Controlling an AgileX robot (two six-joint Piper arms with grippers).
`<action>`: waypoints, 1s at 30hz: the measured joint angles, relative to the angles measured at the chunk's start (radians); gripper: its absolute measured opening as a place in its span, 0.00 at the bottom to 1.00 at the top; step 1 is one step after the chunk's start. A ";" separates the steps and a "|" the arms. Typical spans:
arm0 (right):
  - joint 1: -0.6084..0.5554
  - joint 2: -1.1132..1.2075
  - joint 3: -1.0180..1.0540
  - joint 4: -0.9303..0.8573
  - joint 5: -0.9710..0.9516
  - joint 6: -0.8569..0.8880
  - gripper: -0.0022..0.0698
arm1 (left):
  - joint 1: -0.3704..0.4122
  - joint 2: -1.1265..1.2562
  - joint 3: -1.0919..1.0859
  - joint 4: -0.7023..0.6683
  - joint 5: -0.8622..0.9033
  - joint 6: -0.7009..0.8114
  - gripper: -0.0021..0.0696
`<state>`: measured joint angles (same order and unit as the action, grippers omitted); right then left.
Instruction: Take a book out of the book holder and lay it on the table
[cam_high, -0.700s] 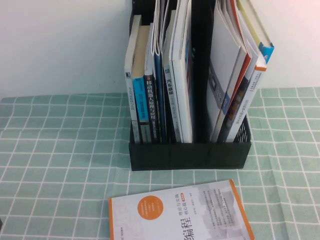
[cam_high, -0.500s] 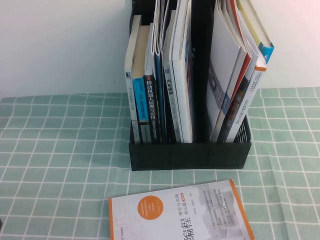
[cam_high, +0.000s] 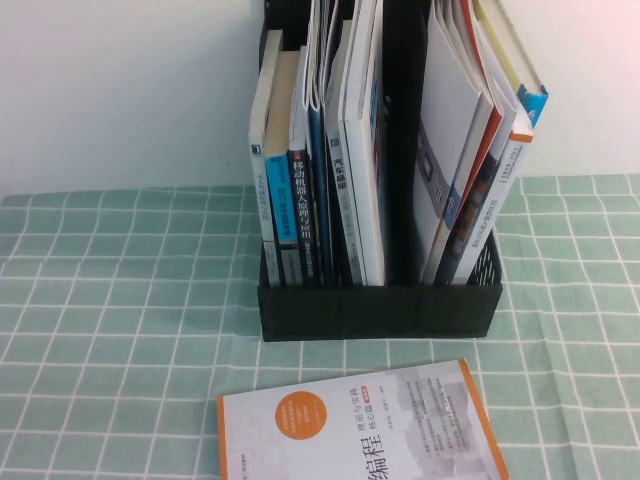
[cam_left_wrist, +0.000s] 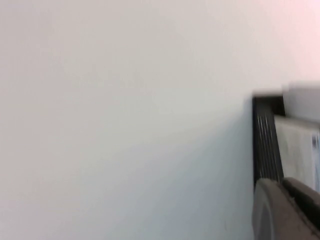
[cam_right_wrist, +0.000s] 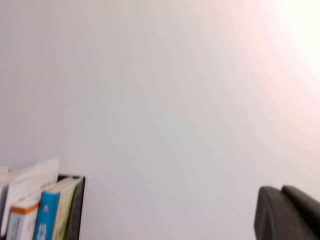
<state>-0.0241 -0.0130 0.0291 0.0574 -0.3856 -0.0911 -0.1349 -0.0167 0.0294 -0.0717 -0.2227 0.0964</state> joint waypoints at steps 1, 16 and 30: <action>0.000 0.000 0.000 0.000 -0.031 0.000 0.03 | 0.000 0.000 0.000 0.000 -0.036 0.000 0.03; 0.000 0.000 -0.076 -0.073 0.010 -0.122 0.03 | 0.000 0.000 0.000 -0.107 -0.281 0.000 0.03; 0.000 0.000 -0.397 -0.189 0.559 -0.088 0.03 | 0.000 0.002 -0.258 -0.289 0.070 0.142 0.03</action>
<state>-0.0241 -0.0130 -0.3680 -0.1320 0.1730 -0.1796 -0.1349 -0.0147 -0.2285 -0.3610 -0.1532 0.2389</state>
